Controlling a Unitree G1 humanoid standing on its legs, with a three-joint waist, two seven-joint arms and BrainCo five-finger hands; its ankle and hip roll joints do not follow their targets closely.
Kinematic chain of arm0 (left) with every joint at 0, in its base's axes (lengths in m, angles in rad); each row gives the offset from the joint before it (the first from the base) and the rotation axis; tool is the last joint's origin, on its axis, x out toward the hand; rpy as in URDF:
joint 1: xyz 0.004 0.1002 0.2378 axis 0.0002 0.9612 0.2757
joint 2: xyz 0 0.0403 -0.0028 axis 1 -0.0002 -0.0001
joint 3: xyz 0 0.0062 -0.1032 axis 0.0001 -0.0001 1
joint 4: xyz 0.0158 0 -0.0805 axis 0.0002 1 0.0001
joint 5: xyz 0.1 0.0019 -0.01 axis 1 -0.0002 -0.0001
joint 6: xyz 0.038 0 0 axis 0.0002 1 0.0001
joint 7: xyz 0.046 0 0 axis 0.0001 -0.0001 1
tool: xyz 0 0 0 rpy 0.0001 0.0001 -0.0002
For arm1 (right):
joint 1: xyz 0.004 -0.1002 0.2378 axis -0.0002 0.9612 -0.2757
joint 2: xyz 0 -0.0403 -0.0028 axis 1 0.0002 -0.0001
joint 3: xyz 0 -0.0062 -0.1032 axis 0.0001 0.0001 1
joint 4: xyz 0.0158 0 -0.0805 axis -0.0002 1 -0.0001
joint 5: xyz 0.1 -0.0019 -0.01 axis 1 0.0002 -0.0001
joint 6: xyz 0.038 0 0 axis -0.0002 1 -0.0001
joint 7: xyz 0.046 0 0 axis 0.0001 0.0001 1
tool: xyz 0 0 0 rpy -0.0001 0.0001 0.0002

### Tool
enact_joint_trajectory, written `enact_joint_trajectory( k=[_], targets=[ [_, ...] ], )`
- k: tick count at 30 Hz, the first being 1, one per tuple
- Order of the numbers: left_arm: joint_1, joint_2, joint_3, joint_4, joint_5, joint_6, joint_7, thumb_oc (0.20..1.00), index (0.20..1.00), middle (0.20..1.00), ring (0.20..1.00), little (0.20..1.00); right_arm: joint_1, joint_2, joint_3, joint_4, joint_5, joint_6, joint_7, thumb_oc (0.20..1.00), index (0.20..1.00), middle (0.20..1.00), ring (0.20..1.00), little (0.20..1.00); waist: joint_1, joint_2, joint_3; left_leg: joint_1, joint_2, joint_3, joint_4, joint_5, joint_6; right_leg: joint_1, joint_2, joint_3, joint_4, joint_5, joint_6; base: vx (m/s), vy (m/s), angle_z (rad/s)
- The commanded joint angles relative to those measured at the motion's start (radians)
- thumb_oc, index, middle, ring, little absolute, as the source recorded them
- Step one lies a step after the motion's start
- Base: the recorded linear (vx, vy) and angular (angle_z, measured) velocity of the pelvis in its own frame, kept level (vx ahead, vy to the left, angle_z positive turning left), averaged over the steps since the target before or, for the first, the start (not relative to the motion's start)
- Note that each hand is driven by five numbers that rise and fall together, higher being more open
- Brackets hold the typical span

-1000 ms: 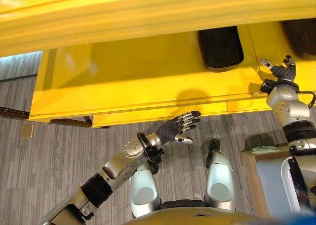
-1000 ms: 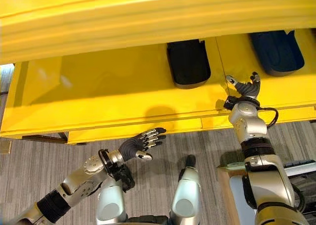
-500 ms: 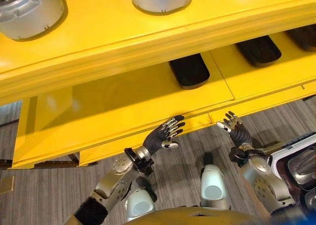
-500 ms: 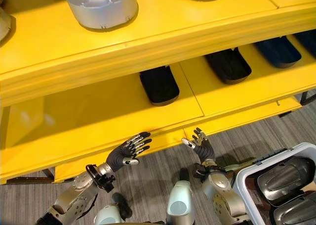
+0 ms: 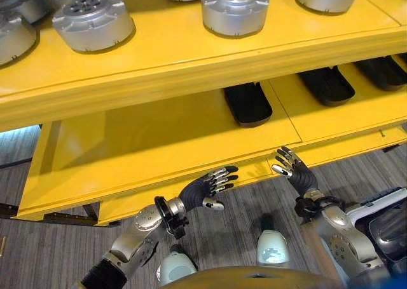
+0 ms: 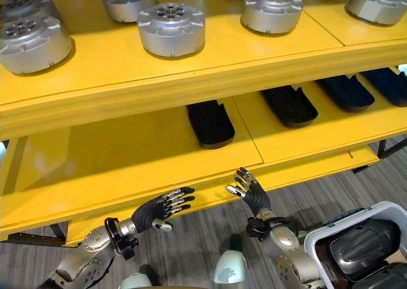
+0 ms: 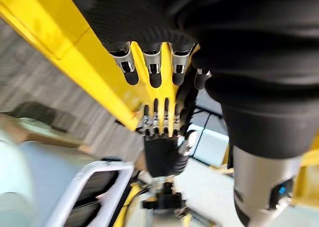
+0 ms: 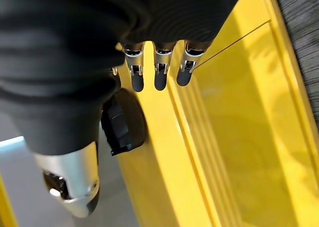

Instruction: Move parts from the plastic box to the shelf.

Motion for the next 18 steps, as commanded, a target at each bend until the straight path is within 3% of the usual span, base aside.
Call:
enact_joint_trajectory(
  k=[1,3,4,6,7,11,14,18],
  targets=[
    [-0.048,-0.038,0.042,-0.054,-0.044,-0.064,-0.046,1.0,1.0,1.0,1.0,1.0,-0.083,-0.043,-0.033,-0.02,-0.011,-0.08,-0.048,1.0,1.0,1.0,1.0,1.0,-0.015,0.04,0.073,0.076,-0.072,-0.009,-0.087,-0.001,0.099,0.036,-0.005,-0.043,0.202,-0.171,0.032,-0.11,0.31,-0.23],
    [-0.063,-0.037,0.034,-0.051,-0.059,-0.045,-0.09,1.0,1.0,1.0,1.0,1.0,-0.093,-0.028,-0.052,0.008,-0.009,-0.085,-0.065,1.0,1.0,1.0,1.0,1.0,-0.019,0.03,0.083,0.073,-0.084,0.012,-0.073,-0.023,0.11,0.026,-0.035,-0.047,0.16,-0.101,0.046,-0.13,0.284,-0.42],
    [-0.08,-0.044,0.02,-0.036,-0.018,-0.03,-0.089,1.0,1.0,1.0,1.0,1.0,-0.103,-0.012,-0.059,0.029,-0.007,-0.078,-0.072,1.0,1.0,1.0,1.0,1.0,-0.02,0.022,0.091,0.075,-0.098,0.026,-0.073,-0.039,0.117,0.016,-0.066,-0.058,0.112,-0.022,0.061,-0.14,0.236,-0.73],
    [-0.085,-0.053,0.005,-0.022,-0.001,-0.027,-0.087,1.0,1.0,1.0,1.0,1.0,-0.113,0.004,-0.056,0.051,-0.039,-0.064,-0.037,1.0,1.0,1.0,1.0,1.0,-0.014,0.019,0.097,0.088,-0.106,0.053,-0.089,-0.046,0.12,0.001,-0.086,-0.092,0.106,0.013,0.071,-0.11,0.172,-0.82],
    [-0.081,-0.059,0.003,-0.018,-0.003,-0.03,-0.087,1.0,1.0,1.0,1.0,1.0,-0.116,0.007,-0.051,0.057,-0.047,-0.053,-0.014,1.0,1.0,1.0,1.0,1.0,-0.01,0.02,0.098,0.096,-0.109,0.066,-0.105,-0.041,0.12,-0.003,-0.085,-0.106,0.119,0.007,0.07,-0.11,0.138,-0.66],
    [-0.068,-0.059,0.013,0.009,-0.001,-0.029,-0.123,1.0,1.0,1.0,1.0,1.0,-0.079,-0.004,-0.066,0.062,-0.011,-0.05,-0.018,1.0,1.0,1.0,1.0,1.0,-0.017,0.032,0.074,0.088,-0.116,0.059,-0.162,0.003,0.139,-0.012,0.009,-0.076,0.289,-0.127,0.021,-0.09,0.068,-0.27],
    [-0.041,-0.067,0.028,0.022,-0.035,-0.042,-0.108,1.0,1.0,1.0,1.0,1.0,-0.071,-0.023,-0.077,0.061,-0.024,-0.034,0.008,1.0,1.0,1.0,1.0,1.0,-0.004,0.035,0.052,0.09,-0.098,0.085,-0.168,0.021,0.131,0.029,0.021,-0.116,0.358,-0.206,-0.012,-0.03,0.037,-0.58],
    [-0.009,-0.064,0.06,0.016,-0.046,-0.046,-0.066,1.0,1.0,1.0,1.0,1.0,-0.09,-0.037,-0.075,0.054,-0.032,-0.008,-0.012,1.0,1.0,1.0,1.0,1.0,0.024,0.021,0.02,0.072,-0.081,0.123,-0.134,0.017,0.137,0.117,0.032,-0.172,0.349,-0.267,-0.03,0.0,-0.085,-1.7]
  ],
)
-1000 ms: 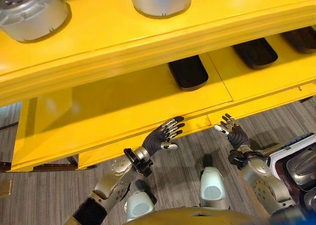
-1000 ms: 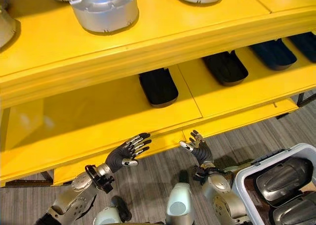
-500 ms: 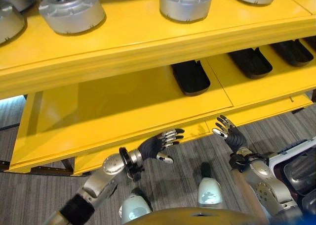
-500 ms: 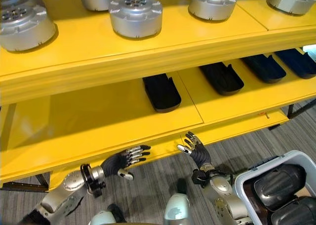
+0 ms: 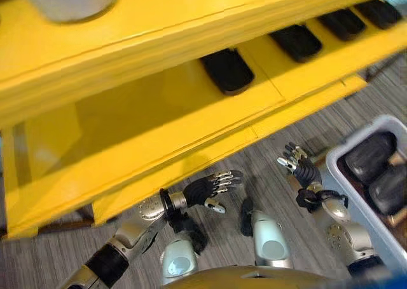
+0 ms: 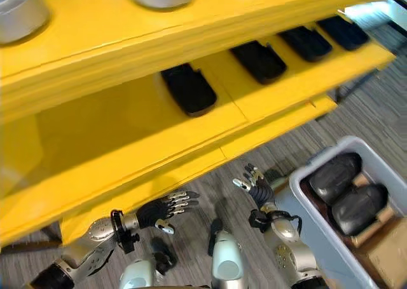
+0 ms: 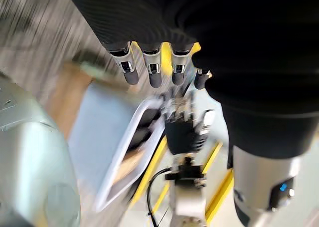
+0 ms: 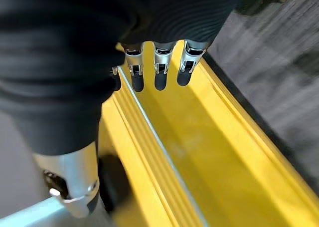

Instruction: Move parts from the plastic box to the shelf.

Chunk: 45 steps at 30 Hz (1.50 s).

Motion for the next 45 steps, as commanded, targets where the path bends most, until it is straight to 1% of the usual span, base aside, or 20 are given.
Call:
enact_joint_trajectory(
  k=[1,2,4,6,9,15,20,23,26,28,29,31,32,33,34,35,36,38,40,45],
  targets=[
    [0.057,-0.001,0.033,-0.085,-0.04,-0.047,0.022,1.0,1.0,1.0,1.0,1.0,-0.003,-0.024,-0.016,-0.018,-0.019,-0.005,-0.02,1.0,1.0,1.0,1.0,1.0,0.02,-0.022,-0.081,-0.006,0.026,-0.014,0.059,0.013,-0.027,0.166,-0.063,-0.009,-0.051,-0.123,0.042,-0.03,-0.204,-1.11],
    [0.066,-0.002,0.043,-0.091,-0.045,-0.045,0.029,1.0,1.0,1.0,1.0,1.0,-0.014,-0.027,-0.011,-0.016,-0.033,-0.002,-0.032,1.0,1.0,1.0,1.0,1.0,0.03,-0.026,-0.084,-0.008,0.038,-0.002,0.074,0.016,-0.032,0.187,-0.062,-0.039,-0.078,-0.133,0.036,-0.04,-0.279,-0.94],
    [0.086,-0.004,0.065,-0.104,-0.05,-0.05,0.066,1.0,1.0,1.0,1.0,1.0,-0.045,-0.037,0.003,-0.011,-0.054,0.018,-0.049,1.0,1.0,1.0,1.0,1.0,0.052,-0.039,-0.084,-0.015,0.076,0.037,0.121,0.024,-0.054,0.229,-0.053,-0.114,-0.181,-0.11,0.038,-0.05,-0.331,-1.18],
    [0.102,-0.008,0.082,-0.111,-0.05,-0.051,0.091,1.0,1.0,1.0,1.0,1.0,-0.063,-0.041,0.012,-0.009,-0.058,0.041,-0.085,1.0,1.0,1.0,1.0,1.0,0.065,-0.042,-0.08,-0.019,0.115,0.055,0.154,0.033,-0.078,0.251,-0.044,-0.151,-0.248,-0.083,0.044,-0.05,-0.343,-1.94],
    [0.123,-0.018,0.113,-0.124,-0.052,-0.043,0.093,1.0,1.0,1.0,1.0,1.0,-0.055,-0.052,-0.003,-0.023,-0.094,0.046,-0.168,1.0,1.0,1.0,1.0,1.0,0.054,-0.035,-0.077,-0.003,0.136,0.046,0.144,0.051,-0.098,0.236,-0.033,-0.125,-0.266,-0.058,0.052,-0.03,-0.307,-1.1],
    [0.167,-0.03,0.149,-0.129,-0.072,-0.058,0.077,1.0,1.0,1.0,1.0,1.0,0.004,-0.086,-0.107,-0.002,-0.19,0.037,-0.314,1.0,1.0,1.0,1.0,1.0,0.004,-0.029,-0.072,0.037,0.152,0.048,0.099,0.086,-0.124,0.199,-0.001,-0.085,-0.271,-0.054,0.03,0.0,-0.275,-0.36],
    [0.173,-0.049,0.155,-0.143,-0.091,-0.043,0.103,1.0,1.0,1.0,1.0,1.0,0.035,-0.094,-0.182,0.028,-0.227,0.036,-0.344,1.0,1.0,1.0,1.0,1.0,-0.029,-0.021,-0.077,0.073,0.177,0.048,0.067,0.145,-0.165,0.177,0.032,-0.063,-0.285,-0.055,0.011,0.03,-0.282,-0.34],
    [0.172,-0.066,0.155,-0.139,-0.088,-0.039,0.132,1.0,1.0,1.0,1.0,1.0,0.042,-0.098,-0.209,0.055,-0.242,0.022,-0.317,1.0,1.0,1.0,1.0,1.0,-0.046,-0.017,-0.084,0.09,0.198,0.054,0.062,0.181,-0.19,0.165,0.048,-0.051,-0.298,-0.056,-0.003,0.03,-0.282,-0.42],
    [0.153,-0.085,0.142,-0.125,-0.095,-0.045,0.171,1.0,1.0,1.0,1.0,1.0,0.019,-0.107,-0.205,0.106,-0.26,-0.003,-0.293,1.0,1.0,1.0,1.0,1.0,-0.048,-0.003,-0.093,0.105,0.218,0.041,0.051,0.238,-0.23,0.149,0.061,-0.039,-0.325,-0.046,-0.013,-0.01,-0.277,-0.55],
    [0.141,-0.094,0.14,-0.118,-0.099,-0.043,0.171,1.0,1.0,1.0,1.0,1.0,0.004,-0.108,-0.198,0.119,-0.265,-0.011,-0.289,1.0,1.0,1.0,1.0,1.0,-0.046,0.004,-0.097,0.108,0.221,0.03,0.042,0.259,-0.242,0.144,0.067,-0.035,-0.33,-0.046,-0.019,-0.02,-0.157,-0.37],
    [0.131,-0.096,0.136,-0.112,-0.096,-0.039,0.168,1.0,1.0,1.0,1.0,1.0,-0.003,-0.109,-0.192,0.128,-0.273,-0.023,-0.285,1.0,1.0,1.0,1.0,1.0,-0.044,0.008,-0.101,0.105,0.22,0.02,0.034,0.268,-0.248,0.141,0.07,-0.032,-0.332,-0.048,-0.022,-0.03,-0.219,-0.25],
    [0.112,-0.101,0.124,-0.091,-0.067,-0.037,0.181,1.0,1.0,1.0,1.0,1.0,-0.032,-0.105,-0.154,0.156,-0.27,-0.034,-0.28,1.0,1.0,1.0,1.0,1.0,-0.032,0.015,-0.109,0.092,0.19,-0.044,-0.011,0.276,-0.249,0.134,0.073,-0.019,-0.341,-0.041,-0.019,-0.03,-0.144,-0.17],
    [0.109,-0.102,0.123,-0.087,-0.063,-0.037,0.186,1.0,1.0,1.0,1.0,1.0,-0.036,-0.103,-0.148,0.159,-0.27,-0.035,-0.279,1.0,1.0,1.0,1.0,1.0,-0.03,0.015,-0.11,0.089,0.184,-0.056,-0.015,0.276,-0.248,0.133,0.074,-0.015,-0.343,-0.039,-0.019,-0.01,-0.086,-0.48],
    [0.092,-0.104,0.115,-0.075,-0.059,-0.038,0.204,1.0,1.0,1.0,1.0,1.0,-0.052,-0.095,-0.116,0.173,-0.264,-0.04,-0.277,1.0,1.0,1.0,1.0,1.0,-0.021,0.02,-0.114,0.075,0.147,-0.115,-0.026,0.256,-0.237,0.127,0.075,0.008,-0.353,-0.03,-0.015,0.01,-0.099,-0.58],
    [0.082,-0.104,0.115,-0.068,-0.073,-0.039,0.212,1.0,1.0,1.0,1.0,1.0,-0.06,-0.086,-0.089,0.181,-0.264,-0.05,-0.278,1.0,1.0,1.0,1.0,1.0,-0.015,0.026,-0.114,0.06,0.099,-0.151,-0.024,0.213,-0.213,0.126,0.072,0.025,-0.365,-0.024,-0.009,0.02,-0.14,-0.89],
    [0.076,-0.103,0.116,-0.062,-0.079,-0.04,0.216,1.0,1.0,1.0,1.0,1.0,-0.057,-0.075,-0.068,0.178,-0.266,-0.054,-0.281,1.0,1.0,1.0,1.0,1.0,-0.014,0.033,-0.114,0.049,0.072,-0.164,-0.024,0.192,-0.201,0.132,0.073,0.036,-0.384,-0.019,-0.006,0.05,-0.137,-1.05],
    [0.073,-0.098,0.127,-0.056,-0.083,-0.034,0.209,1.0,1.0,1.0,1.0,1.0,-0.034,-0.053,-0.046,0.158,-0.24,-0.061,-0.299,1.0,1.0,1.0,1.0,1.0,-0.02,0.047,-0.111,0.032,0.045,-0.15,-0.044,0.181,-0.189,0.153,0.071,0.043,-0.425,-0.005,0.003,0.04,-0.108,-0.84],
    [0.074,-0.098,0.132,-0.058,-0.073,-0.028,0.199,1.0,1.0,1.0,1.0,1.0,-0.018,-0.043,-0.043,0.146,-0.239,-0.063,-0.3,1.0,1.0,1.0,1.0,1.0,-0.022,0.054,-0.109,0.026,0.04,-0.144,-0.064,0.192,-0.19,0.163,0.07,0.043,-0.437,-0.001,0.007,0.04,-0.033,-0.25],
    [0.074,-0.098,0.135,-0.062,-0.077,-0.036,0.181,1.0,1.0,1.0,1.0,1.0,0.016,-0.041,-0.029,0.12,-0.258,-0.055,-0.279,1.0,1.0,1.0,1.0,1.0,-0.027,0.07,-0.105,0.009,0.039,-0.151,-0.101,0.23,-0.197,0.185,0.076,0.053,-0.455,-0.004,0.008,0.07,0.031,-0.22],
    [0.057,-0.09,0.142,-0.065,-0.094,-0.03,0.165,1.0,1.0,1.0,1.0,1.0,0.064,-0.043,0.0,0.097,-0.245,-0.058,-0.267,1.0,1.0,1.0,1.0,1.0,-0.031,0.067,-0.1,-0.017,0.061,-0.174,-0.129,0.292,-0.216,0.223,0.071,0.074,-0.47,-0.002,0.005,0.15,0.056,-0.3]
  ],
)
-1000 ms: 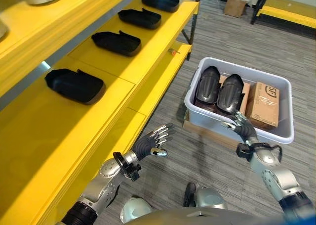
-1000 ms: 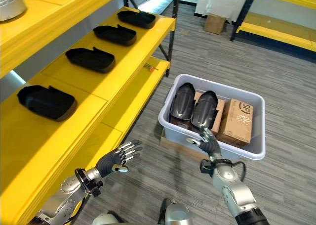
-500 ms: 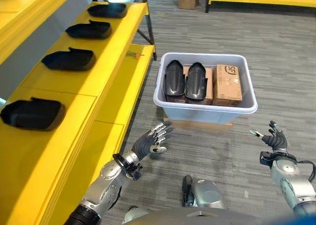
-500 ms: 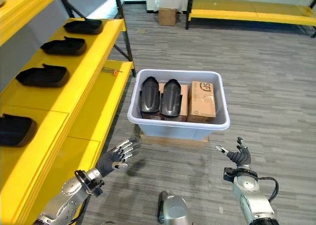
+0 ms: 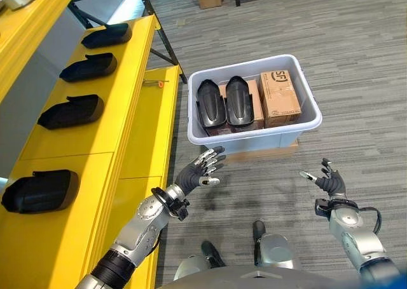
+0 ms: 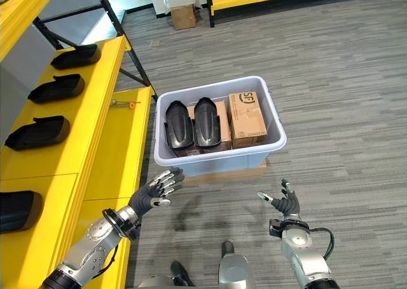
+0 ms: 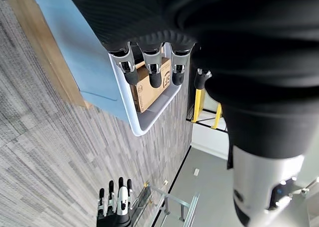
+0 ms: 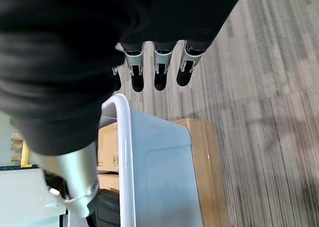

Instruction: Move parts from the plastic box to the shelf.

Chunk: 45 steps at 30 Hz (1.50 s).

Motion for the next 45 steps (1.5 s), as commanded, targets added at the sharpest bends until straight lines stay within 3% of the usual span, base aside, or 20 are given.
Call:
enact_joint_trajectory(
  k=[1,5,8,10,14,17,21,25,28,30,34,35,37,38,39,41,45],
  targets=[
    [0.009,0.002,0.053,-0.045,-0.051,-0.028,-0.044,1.0,1.0,1.0,1.0,1.0,0.022,-0.028,-0.004,-0.113,0.003,-0.059,0.008,1.0,1.0,1.0,1.0,1.0,0.001,-0.009,-0.029,-0.044,0.099,-0.027,-0.186,0.087,-0.052,0.075,-0.049,-0.091,-0.076,0.029,0.125,0.21,0.093,-0.2],
    [0.031,0.009,0.055,-0.046,-0.033,-0.017,-0.051,1.0,1.0,1.0,1.0,1.0,0.034,-0.032,0.022,-0.119,-0.011,-0.066,0.064,1.0,1.0,1.0,1.0,1.0,0.009,-0.011,-0.021,-0.039,0.103,-0.075,-0.193,0.077,-0.049,0.088,-0.047,-0.068,-0.039,0.0,0.123,0.29,0.153,-0.43],
    [0.049,0.027,0.058,-0.041,0.04,-0.047,-0.037,1.0,1.0,1.0,1.0,1.0,0.032,-0.028,0.037,-0.149,-0.018,-0.083,0.098,1.0,1.0,1.0,1.0,1.0,0.01,-0.017,-0.024,-0.003,0.069,-0.058,-0.184,0.002,-0.02,0.094,-0.037,-0.071,-0.003,-0.031,0.125,0.31,0.197,-0.52],
    [0.052,0.034,0.058,-0.042,0.052,-0.052,-0.027,1.0,1.0,1.0,1.0,1.0,0.028,-0.028,0.04,-0.154,-0.02,-0.084,0.097,1.0,1.0,1.0,1.0,1.0,0.013,-0.022,-0.026,-0.003,0.06,-0.058,-0.169,-0.019,-0.01,0.092,-0.036,-0.071,0.016,-0.042,0.124,0.15,0.138,-0.1],
    [0.041,0.059,0.05,-0.035,0.092,-0.073,0.013,1.0,1.0,1.0,1.0,1.0,-0.001,-0.022,0.048,-0.155,-0.01,-0.077,0.115,1.0,1.0,1.0,1.0,1.0,0.024,-0.043,-0.037,0.005,0.022,-0.04,-0.108,-0.127,0.047,0.076,-0.025,-0.087,0.113,-0.095,0.115,0.2,0.201,-0.14],
    [0.026,0.062,0.038,-0.028,0.096,-0.062,0.022,1.0,1.0,1.0,1.0,1.0,-0.03,-0.009,0.067,-0.161,-0.067,-0.084,0.123,1.0,1.0,1.0,1.0,1.0,0.037,-0.053,-0.045,0.014,-0.012,-0.04,-0.108,-0.152,0.076,0.073,-0.012,-0.095,0.152,-0.115,0.117,0.21,0.181,-0.02],
    [0.006,0.063,0.0,-0.014,0.203,-0.081,0.033,1.0,1.0,1.0,1.0,1.0,-0.096,0.005,0.071,-0.15,-0.052,-0.114,0.052,1.0,1.0,1.0,1.0,1.0,0.055,-0.062,-0.054,0.025,-0.046,-0.048,-0.125,-0.169,0.107,0.053,0.004,-0.107,0.228,-0.143,0.123,0.19,0.169,0.02],
    [-0.031,0.071,-0.038,-0.021,0.217,-0.06,0.044,1.0,1.0,1.0,1.0,1.0,-0.165,0.029,0.057,-0.119,-0.062,-0.14,0.003,1.0,1.0,1.0,1.0,1.0,0.076,-0.072,-0.063,0.035,-0.094,-0.06,-0.161,-0.187,0.148,0.013,0.019,-0.119,0.384,-0.125,0.156,0.14,0.155,0.03],
    [-0.045,0.07,-0.045,-0.026,0.213,-0.039,0.05,1.0,1.0,1.0,1.0,1.0,-0.192,0.041,0.046,-0.116,-0.059,-0.152,-0.025,1.0,1.0,1.0,1.0,1.0,0.085,-0.072,-0.055,0.055,-0.12,-0.072,-0.19,-0.196,0.183,-0.092,-0.009,-0.111,0.621,-0.05,0.22,0.09,0.147,0.12],
    [-0.042,0.067,-0.046,-0.029,0.225,-0.033,0.053,1.0,1.0,1.0,1.0,1.0,-0.203,0.047,0.033,-0.112,-0.042,-0.154,-0.033,1.0,1.0,1.0,1.0,1.0,0.093,-0.068,-0.048,0.073,-0.129,-0.077,-0.208,-0.195,0.191,-0.14,-0.048,-0.118,0.686,-0.031,0.234,0.08,0.052,0.19],
    [-0.051,0.072,-0.048,-0.047,0.233,0.001,0.053,1.0,1.0,1.0,1.0,1.0,-0.223,0.054,-0.005,-0.091,-0.043,-0.174,-0.029,1.0,1.0,1.0,1.0,1.0,0.112,-0.062,-0.039,0.109,-0.123,-0.093,-0.209,-0.191,0.164,-0.105,-0.14,-0.142,0.456,0.019,0.216,0.1,-0.149,-0.17],
    [-0.061,0.077,-0.049,-0.05,0.225,0.019,0.049,1.0,1.0,1.0,1.0,1.0,-0.222,0.056,-0.008,-0.101,-0.044,-0.169,-0.038,1.0,1.0,1.0,1.0,1.0,0.113,-0.066,-0.039,0.119,-0.116,-0.102,-0.21,-0.198,0.153,-0.109,-0.198,-0.12,0.323,0.105,0.235,0.09,-0.267,-0.02],
    [-0.071,0.085,-0.053,-0.048,0.228,0.02,0.056,1.0,1.0,1.0,1.0,1.0,-0.224,0.059,-0.008,-0.108,-0.04,-0.158,-0.042,1.0,1.0,1.0,1.0,1.0,0.113,-0.071,-0.036,0.13,-0.109,-0.104,-0.209,-0.215,0.146,-0.11,-0.247,-0.106,0.197,0.215,0.266,0.1,-0.293,0.09],
    [-0.077,0.09,-0.058,-0.043,0.224,0.018,0.069,1.0,1.0,1.0,1.0,1.0,-0.23,0.068,-0.004,-0.112,-0.048,-0.146,-0.042,1.0,1.0,1.0,1.0,1.0,0.11,-0.078,-0.028,0.146,-0.095,-0.093,-0.207,-0.242,0.136,-0.144,-0.307,-0.084,0.124,0.325,0.3,0.1,-0.368,0.09],
    [-0.078,0.094,-0.061,-0.039,0.219,0.016,0.076,1.0,1.0,1.0,1.0,1.0,-0.231,0.079,-0.002,-0.114,-0.06,-0.142,-0.044,1.0,1.0,1.0,1.0,1.0,0.111,-0.076,-0.022,0.154,-0.079,-0.083,-0.204,-0.252,0.129,-0.164,-0.333,-0.075,0.1,0.361,0.31,0.09,-0.389,0.07],
    [-0.069,0.099,-0.058,-0.032,0.227,0.016,0.048,1.0,1.0,1.0,1.0,1.0,-0.227,0.094,-0.007,-0.123,-0.079,-0.125,-0.061,1.0,1.0,1.0,1.0,1.0,0.118,-0.077,-0.019,0.147,-0.034,-0.067,-0.182,-0.249,0.105,-0.142,-0.351,-0.08,0.054,0.354,0.318,0.11,-0.487,0.0],
    [-0.044,0.109,-0.052,-0.049,0.244,0.033,-0.012,1.0,1.0,1.0,1.0,1.0,-0.213,0.079,-0.027,-0.128,-0.098,-0.129,-0.093,1.0,1.0,1.0,1.0,1.0,0.123,-0.08,-0.037,0.114,0.014,-0.081,-0.128,-0.235,0.07,-0.062,-0.312,-0.109,0.005,0.288,0.303,0.14,-0.419,0.47]
  ],
)
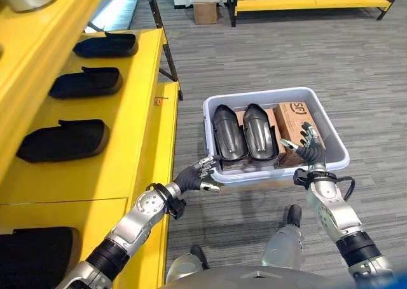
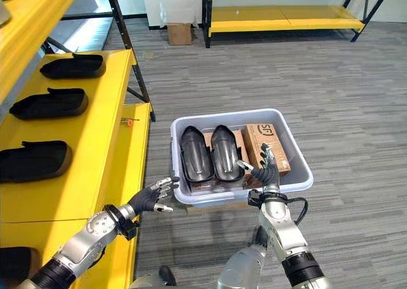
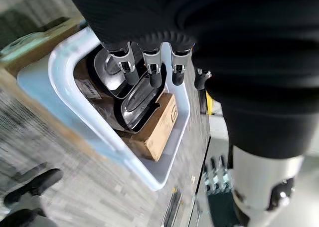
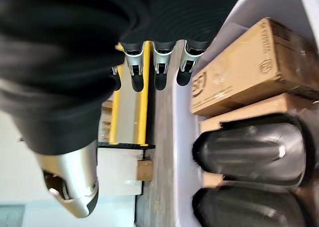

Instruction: Move parts from the plastic box to the shelf.

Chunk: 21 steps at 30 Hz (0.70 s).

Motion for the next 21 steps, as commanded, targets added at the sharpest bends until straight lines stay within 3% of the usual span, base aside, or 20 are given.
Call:
enact_joint_trajectory(
  k=[1,5,10,12,21],
  targets=[
    [0.002,0.011,0.028,-0.1,0.04,-0.029,-0.044,1.0,1.0,1.0,1.0,1.0,-0.056,-0.044,-0.05,-0.081,-0.058,-0.032,-0.033,1.0,1.0,1.0,1.0,1.0,0.017,0.005,-0.028,-0.01,0.017,0.055,0.032,-0.041,0.013,0.042,0.059,-0.019,0.025,-0.052,-0.011,0.16,-0.349,0.46],
    [0.049,0.009,0.063,-0.128,0.015,-0.023,-0.041,1.0,1.0,1.0,1.0,1.0,-0.066,-0.093,-0.07,-0.06,-0.08,-0.024,-0.056,1.0,1.0,1.0,1.0,1.0,0.011,0.012,-0.043,-0.001,0.064,0.061,0.021,-0.002,-0.019,0.087,0.123,-0.049,0.025,-0.155,-0.033,0.17,-0.347,-0.1],
    [0.076,-0.001,0.084,-0.144,-0.02,-0.017,-0.014,1.0,1.0,1.0,1.0,1.0,-0.099,-0.131,-0.101,-0.018,-0.078,-0.02,-0.062,1.0,1.0,1.0,1.0,1.0,0.003,0.016,-0.043,0.007,0.111,0.089,0.046,0.009,-0.04,0.097,0.165,-0.064,0.02,-0.184,-0.077,0.12,-0.225,-0.2],
    [0.052,-0.014,0.074,-0.136,-0.039,-0.024,0.031,1.0,1.0,1.0,1.0,1.0,-0.13,-0.165,-0.119,-0.005,-0.065,-0.011,-0.059,1.0,1.0,1.0,1.0,1.0,-0.009,0.029,-0.029,-0.013,0.158,0.112,0.096,0.06,-0.067,0.071,0.202,-0.066,0.046,-0.221,-0.118,0.04,-0.279,-0.33],
    [0.002,-0.059,0.077,-0.103,-0.055,-0.102,0.185,1.0,1.0,1.0,1.0,1.0,-0.091,-0.172,-0.144,-0.014,-0.037,-0.025,-0.007,1.0,1.0,1.0,1.0,1.0,-0.057,0.053,-0.019,-0.035,0.236,0.185,0.194,0.19,-0.116,0.067,0.256,-0.085,0.065,-0.283,-0.193,0.04,-0.159,-0.08]
  ],
)
